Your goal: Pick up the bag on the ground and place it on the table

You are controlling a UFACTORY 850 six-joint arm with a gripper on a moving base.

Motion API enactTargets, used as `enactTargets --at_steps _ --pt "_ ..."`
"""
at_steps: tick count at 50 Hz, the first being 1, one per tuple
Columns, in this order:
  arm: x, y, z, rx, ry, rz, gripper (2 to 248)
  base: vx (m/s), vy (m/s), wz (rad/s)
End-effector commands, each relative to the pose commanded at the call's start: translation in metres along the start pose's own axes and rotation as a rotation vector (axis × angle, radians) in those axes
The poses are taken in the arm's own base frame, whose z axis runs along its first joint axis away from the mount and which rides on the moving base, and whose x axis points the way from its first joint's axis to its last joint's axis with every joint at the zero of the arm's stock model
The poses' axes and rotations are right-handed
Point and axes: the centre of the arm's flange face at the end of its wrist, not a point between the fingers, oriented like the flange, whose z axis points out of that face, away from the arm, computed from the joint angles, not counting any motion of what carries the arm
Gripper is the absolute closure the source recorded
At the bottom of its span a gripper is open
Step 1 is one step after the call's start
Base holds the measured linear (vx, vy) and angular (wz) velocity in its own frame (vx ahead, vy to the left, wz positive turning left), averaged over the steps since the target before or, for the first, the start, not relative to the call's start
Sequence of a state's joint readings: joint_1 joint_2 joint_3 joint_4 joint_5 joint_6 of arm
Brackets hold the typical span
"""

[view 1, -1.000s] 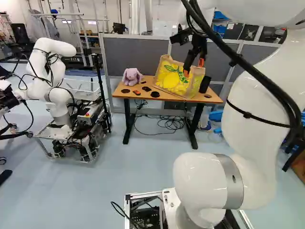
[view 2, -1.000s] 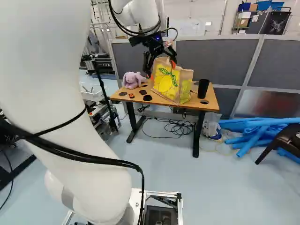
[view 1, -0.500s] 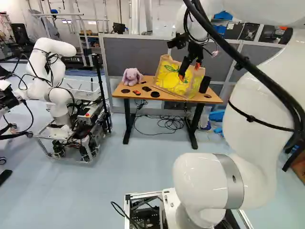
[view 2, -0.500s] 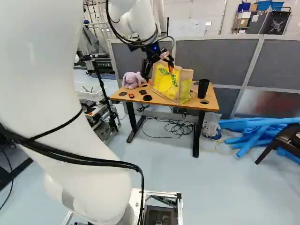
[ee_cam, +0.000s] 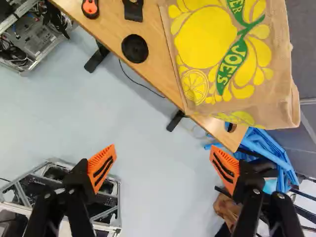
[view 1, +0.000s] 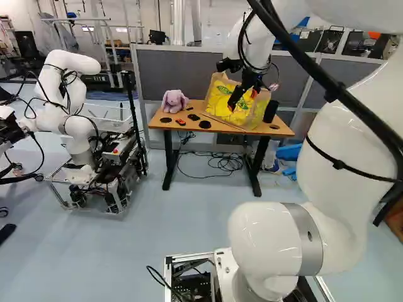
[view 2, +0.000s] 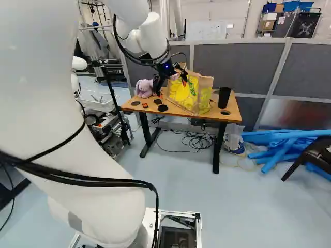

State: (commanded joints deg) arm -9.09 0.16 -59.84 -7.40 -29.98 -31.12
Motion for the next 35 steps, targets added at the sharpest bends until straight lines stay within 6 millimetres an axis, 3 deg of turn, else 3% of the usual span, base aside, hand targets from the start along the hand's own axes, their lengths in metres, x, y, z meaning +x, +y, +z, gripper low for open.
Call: enactTargets --at_steps 35 --pt "-0.050 -0.078 0.048 -0.047 0.250 0.172 3 0.000 0.000 0.000"
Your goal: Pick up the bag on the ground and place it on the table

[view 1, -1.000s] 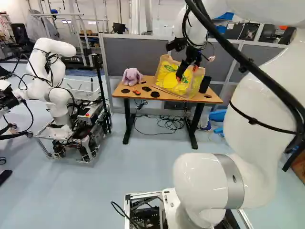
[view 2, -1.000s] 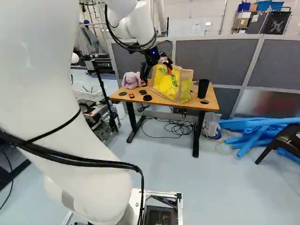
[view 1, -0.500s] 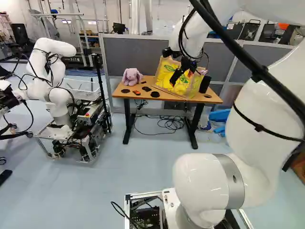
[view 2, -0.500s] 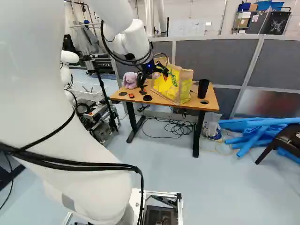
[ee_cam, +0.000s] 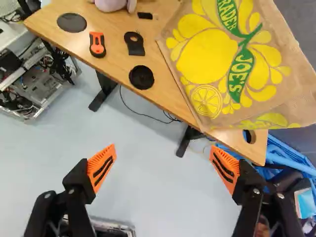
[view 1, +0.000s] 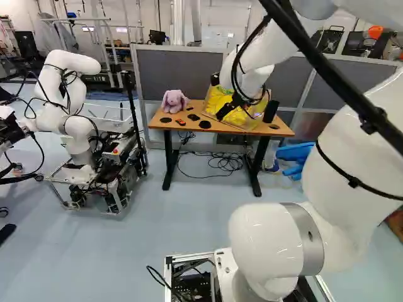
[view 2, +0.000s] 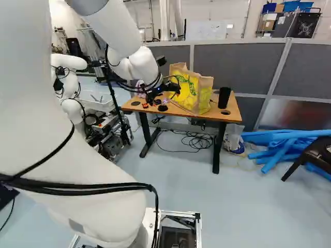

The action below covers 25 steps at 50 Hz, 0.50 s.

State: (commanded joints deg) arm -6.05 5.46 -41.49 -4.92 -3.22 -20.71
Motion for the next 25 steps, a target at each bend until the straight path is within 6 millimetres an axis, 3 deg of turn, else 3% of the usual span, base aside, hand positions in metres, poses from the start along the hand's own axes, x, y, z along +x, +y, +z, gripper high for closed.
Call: enactTargets --at_steps 25 --pt "-0.059 -0.046 0.006 -0.016 0.172 0.132 3 0.000 0.000 0.000"
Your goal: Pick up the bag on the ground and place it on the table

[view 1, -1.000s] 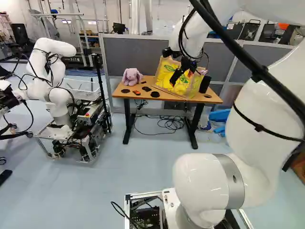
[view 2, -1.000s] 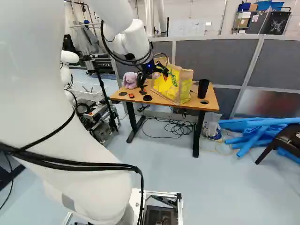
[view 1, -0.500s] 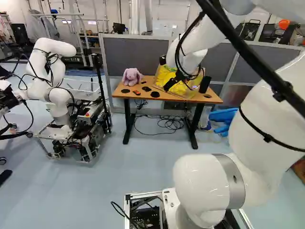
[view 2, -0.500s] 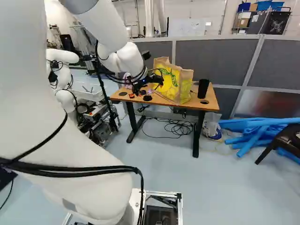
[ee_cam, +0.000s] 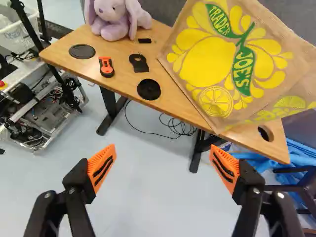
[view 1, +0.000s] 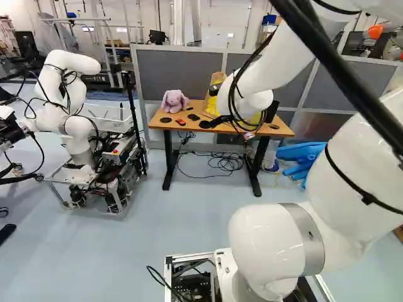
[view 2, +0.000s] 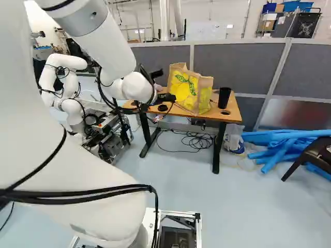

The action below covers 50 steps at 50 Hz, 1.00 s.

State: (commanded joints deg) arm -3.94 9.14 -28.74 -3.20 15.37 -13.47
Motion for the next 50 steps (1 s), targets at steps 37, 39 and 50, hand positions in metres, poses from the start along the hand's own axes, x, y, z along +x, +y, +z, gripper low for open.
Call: enactTargets --at_steps 37,39,50 --pt "-0.075 -0.036 -0.021 -0.004 0.185 0.149 3 0.000 0.000 0.000" --pt "-0.078 -0.038 -0.022 -0.004 0.193 0.155 3 0.000 0.000 0.000" --pt "-0.094 -0.044 -0.029 -0.003 0.230 0.186 3 0.000 0.000 0.000"
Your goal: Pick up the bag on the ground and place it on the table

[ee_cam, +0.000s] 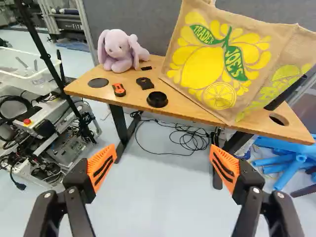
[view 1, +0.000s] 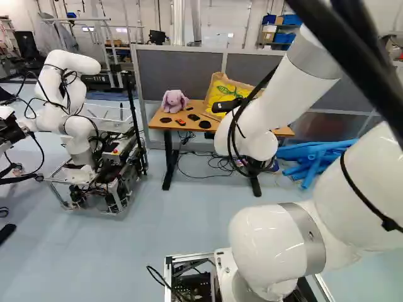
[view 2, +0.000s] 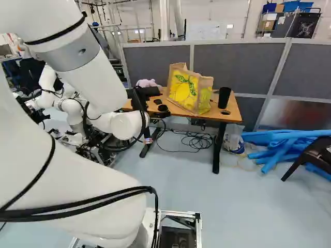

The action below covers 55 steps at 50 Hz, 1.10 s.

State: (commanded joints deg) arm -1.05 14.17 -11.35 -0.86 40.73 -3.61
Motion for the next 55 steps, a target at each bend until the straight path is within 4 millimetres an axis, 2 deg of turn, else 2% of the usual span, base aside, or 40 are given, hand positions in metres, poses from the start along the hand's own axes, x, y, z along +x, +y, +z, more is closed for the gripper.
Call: enactTargets --at_steps 27,55 --pt "-0.025 -0.005 -0.018 0.003 0.063 0.051 3 0.000 0.000 0.000" --pt "-0.033 -0.007 -0.024 0.004 0.083 0.067 3 0.000 0.000 0.000"
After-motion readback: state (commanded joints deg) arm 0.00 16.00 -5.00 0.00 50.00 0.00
